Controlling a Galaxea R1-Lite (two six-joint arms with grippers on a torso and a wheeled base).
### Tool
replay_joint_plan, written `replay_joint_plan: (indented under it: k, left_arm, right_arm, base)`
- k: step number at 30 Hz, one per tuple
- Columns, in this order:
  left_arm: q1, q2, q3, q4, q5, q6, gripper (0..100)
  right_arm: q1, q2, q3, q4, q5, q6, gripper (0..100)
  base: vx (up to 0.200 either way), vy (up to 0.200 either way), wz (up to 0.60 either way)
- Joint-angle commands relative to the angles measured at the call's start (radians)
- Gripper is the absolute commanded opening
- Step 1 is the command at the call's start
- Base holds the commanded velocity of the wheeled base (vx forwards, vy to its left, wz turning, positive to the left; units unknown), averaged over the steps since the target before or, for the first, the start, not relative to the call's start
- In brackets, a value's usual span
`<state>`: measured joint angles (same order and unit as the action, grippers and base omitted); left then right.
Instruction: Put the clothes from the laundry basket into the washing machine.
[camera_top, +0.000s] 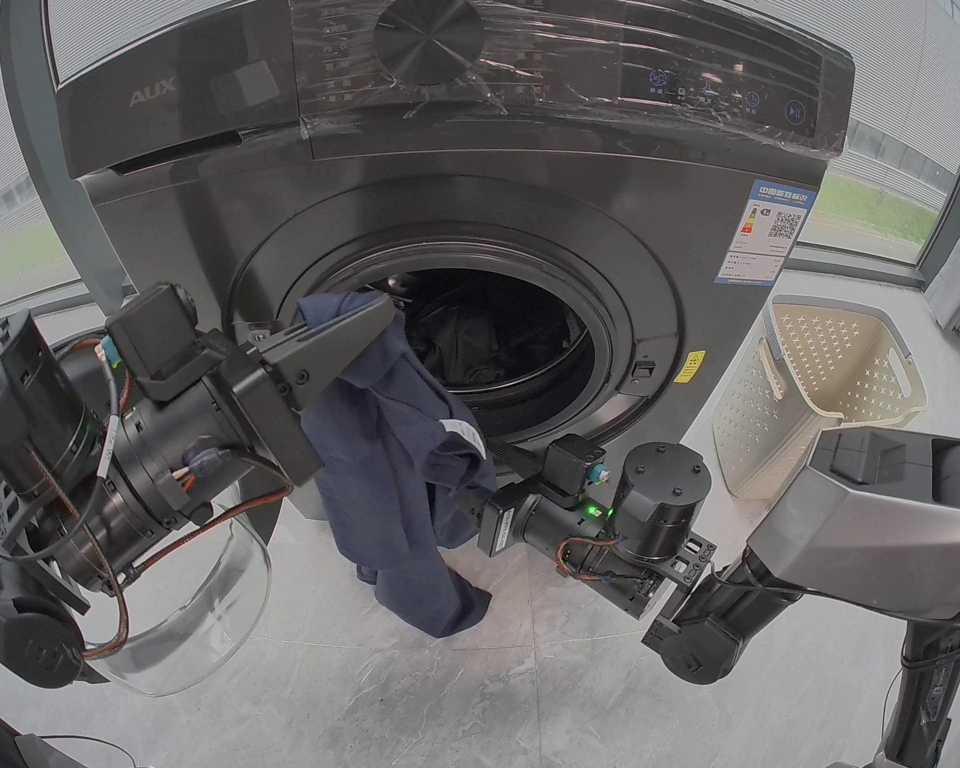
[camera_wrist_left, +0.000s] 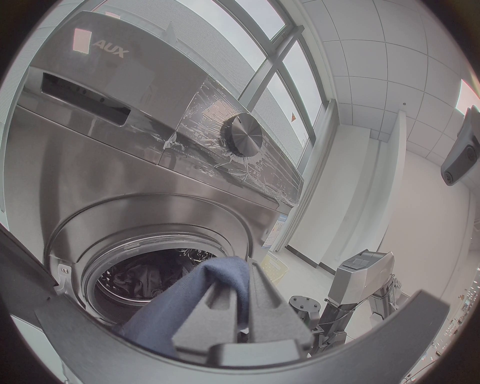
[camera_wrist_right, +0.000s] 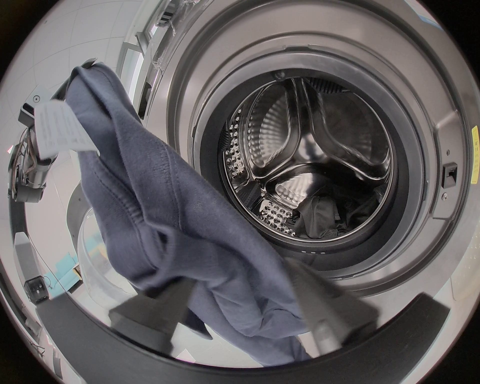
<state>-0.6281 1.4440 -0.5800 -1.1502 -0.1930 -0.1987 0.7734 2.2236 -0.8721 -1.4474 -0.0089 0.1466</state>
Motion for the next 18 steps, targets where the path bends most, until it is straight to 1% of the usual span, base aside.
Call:
replay_joint_plan:
  k: [1,2,6,8,12,14,17,18]
  left_arm:
    - [0.002,0.001,0.002,0.0,0.0,-0.001,0]
    - [0.002,0.001,0.002,0.0,0.0,-0.001,0]
    - [0.007,0.01,0.003,-0.002,0.0,0.001,0]
    - [0.016,0.013,0.011,0.0,0.0,0.001,0]
    - [0.024,0.013,0.022,-0.002,0.0,0.001,0]
    - [0.027,0.006,0.037,-0.002,0.001,0.002,0]
    - [0.028,-0.005,0.071,-0.002,0.004,0.005,0]
    - [0.028,-0.005,0.071,-0.002,0.004,0.005,0]
  right_arm:
    - [-0.002,0.004,0.007,-0.008,0.001,-0.005,0]
    - [-0.002,0.002,0.008,-0.008,0.001,-0.005,0]
    - [-0.006,-0.065,0.064,-0.008,0.001,-0.009,0]
    - [-0.006,-0.113,0.11,-0.008,0.001,-0.012,0]
    - [-0.017,-0.236,0.22,0.002,0.004,-0.042,0]
    - [-0.025,-0.302,0.274,0.009,0.009,-0.045,0]
    - [-0.029,-0.374,0.329,0.012,0.01,-0.045,0]
    - [-0.029,-0.374,0.329,0.012,0.01,-0.045,0]
  base:
    - [0.0,0.0,0.0]
    - [0.0,0.0,0.0]
    - [0.0,0.0,0.0]
    - [0.0,0.0,0.0]
    - [0.0,0.0,0.0]
    - [0.0,0.0,0.0]
    - [0.0,0.0,0.0]
    - [0.0,0.0,0.0]
